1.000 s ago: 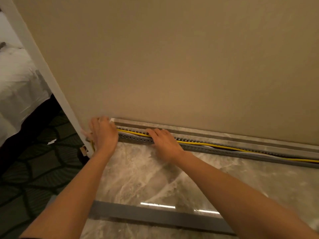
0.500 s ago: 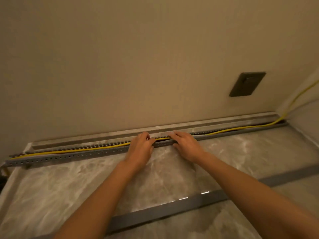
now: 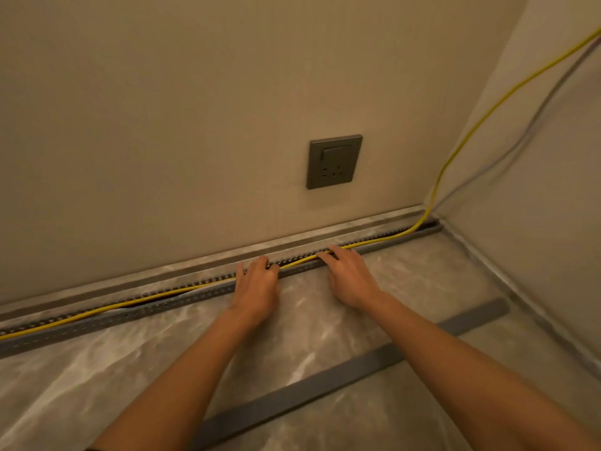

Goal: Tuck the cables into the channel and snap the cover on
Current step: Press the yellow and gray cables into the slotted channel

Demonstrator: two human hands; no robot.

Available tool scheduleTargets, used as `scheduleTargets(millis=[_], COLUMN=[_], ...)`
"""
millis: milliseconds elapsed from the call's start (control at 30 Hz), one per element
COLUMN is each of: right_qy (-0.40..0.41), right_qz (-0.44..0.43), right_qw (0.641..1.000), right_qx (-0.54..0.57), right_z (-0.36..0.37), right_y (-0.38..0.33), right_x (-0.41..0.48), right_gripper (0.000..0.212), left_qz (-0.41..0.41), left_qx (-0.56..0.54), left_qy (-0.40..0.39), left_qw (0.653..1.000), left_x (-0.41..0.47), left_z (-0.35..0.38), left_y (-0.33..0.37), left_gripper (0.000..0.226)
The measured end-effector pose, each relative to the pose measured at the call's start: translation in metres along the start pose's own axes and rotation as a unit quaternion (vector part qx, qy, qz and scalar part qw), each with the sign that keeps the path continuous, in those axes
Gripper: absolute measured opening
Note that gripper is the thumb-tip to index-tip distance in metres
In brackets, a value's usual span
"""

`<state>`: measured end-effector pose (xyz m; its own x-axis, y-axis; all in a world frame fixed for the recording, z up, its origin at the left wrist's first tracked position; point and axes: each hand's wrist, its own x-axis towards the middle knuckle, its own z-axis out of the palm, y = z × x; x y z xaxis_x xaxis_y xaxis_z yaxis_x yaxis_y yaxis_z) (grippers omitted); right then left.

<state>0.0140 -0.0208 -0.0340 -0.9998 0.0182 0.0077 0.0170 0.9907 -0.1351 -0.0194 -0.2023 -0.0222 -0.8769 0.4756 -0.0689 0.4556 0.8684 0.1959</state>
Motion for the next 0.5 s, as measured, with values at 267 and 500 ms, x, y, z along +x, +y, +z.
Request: scheduleTargets(millis=[267,500], right_qy=[-0.022,0.056], right_qz=[-0.002,-0.061], right_qw=[0.998,0.997], right_qx=[-0.052,-0.002], right_z=[-0.02,-0.02], right_y=[0.102,0.135], right_x=[0.002,0.02], right_gripper=[0.058,0.036], left_qz=[-0.026,0.005], left_qx=[0.005,0.115], left_qy=[0.024,-0.034], left_qw=[0.999,0.993], left_x=[0.051,0.077], left_z=[0.014,0.011], left_y=[0.095,0.121], left_gripper=[0.03,0.03])
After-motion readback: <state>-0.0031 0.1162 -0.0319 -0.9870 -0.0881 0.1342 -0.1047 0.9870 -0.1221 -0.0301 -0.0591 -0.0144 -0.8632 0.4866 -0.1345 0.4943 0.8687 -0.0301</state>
